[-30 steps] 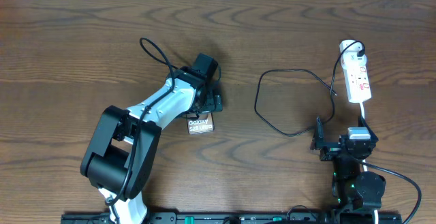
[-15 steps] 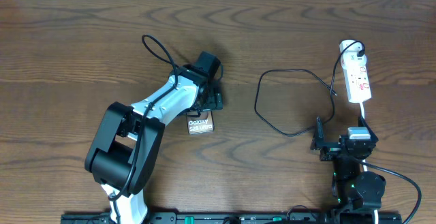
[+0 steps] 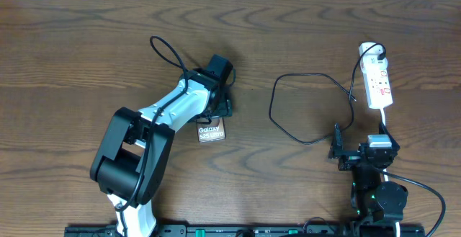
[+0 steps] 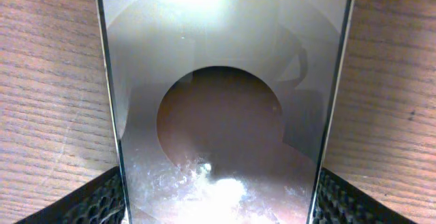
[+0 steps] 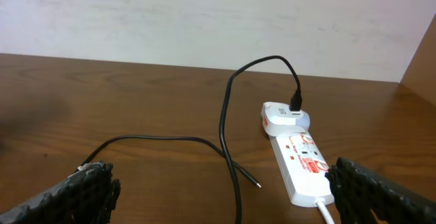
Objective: Plug charger to phone and switch on socket
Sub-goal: 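Lift the phone with the left gripper and raise it upright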
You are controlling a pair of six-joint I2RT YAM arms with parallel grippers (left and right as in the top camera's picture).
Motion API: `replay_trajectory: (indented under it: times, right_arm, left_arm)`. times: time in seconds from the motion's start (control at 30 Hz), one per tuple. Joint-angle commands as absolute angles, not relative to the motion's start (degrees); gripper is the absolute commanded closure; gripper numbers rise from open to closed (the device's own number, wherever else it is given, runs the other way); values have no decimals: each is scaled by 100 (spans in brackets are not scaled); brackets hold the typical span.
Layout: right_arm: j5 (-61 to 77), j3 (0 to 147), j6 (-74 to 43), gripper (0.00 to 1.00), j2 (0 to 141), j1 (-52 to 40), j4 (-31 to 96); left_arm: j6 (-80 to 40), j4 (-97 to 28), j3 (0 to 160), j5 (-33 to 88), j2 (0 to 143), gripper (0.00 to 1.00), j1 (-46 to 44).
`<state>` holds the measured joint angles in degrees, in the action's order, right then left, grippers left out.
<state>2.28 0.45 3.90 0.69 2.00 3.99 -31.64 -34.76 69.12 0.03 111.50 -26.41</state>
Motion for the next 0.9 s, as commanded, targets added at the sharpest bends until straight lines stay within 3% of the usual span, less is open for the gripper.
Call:
replay_trajectory:
  times: [0.0, 0.13, 0.27, 0.87]
  right_arm:
    - [207, 32, 344, 1, 49, 167, 412]
    - [207, 32, 344, 1, 49, 167, 412]
    - [207, 32, 342, 1, 49, 167, 412]
    - [207, 32, 342, 1, 49, 167, 412]
  left_arm:
    - [-3245, -3524, 6663, 410, 11644, 22, -2628]
    - [-3242, -3527, 6663, 410, 11644, 23, -2628]
    - [-3245, -3524, 6663, 410, 11644, 42, -2628]
    - [-3249, -3579, 6724, 1140, 10521, 48, -2589]
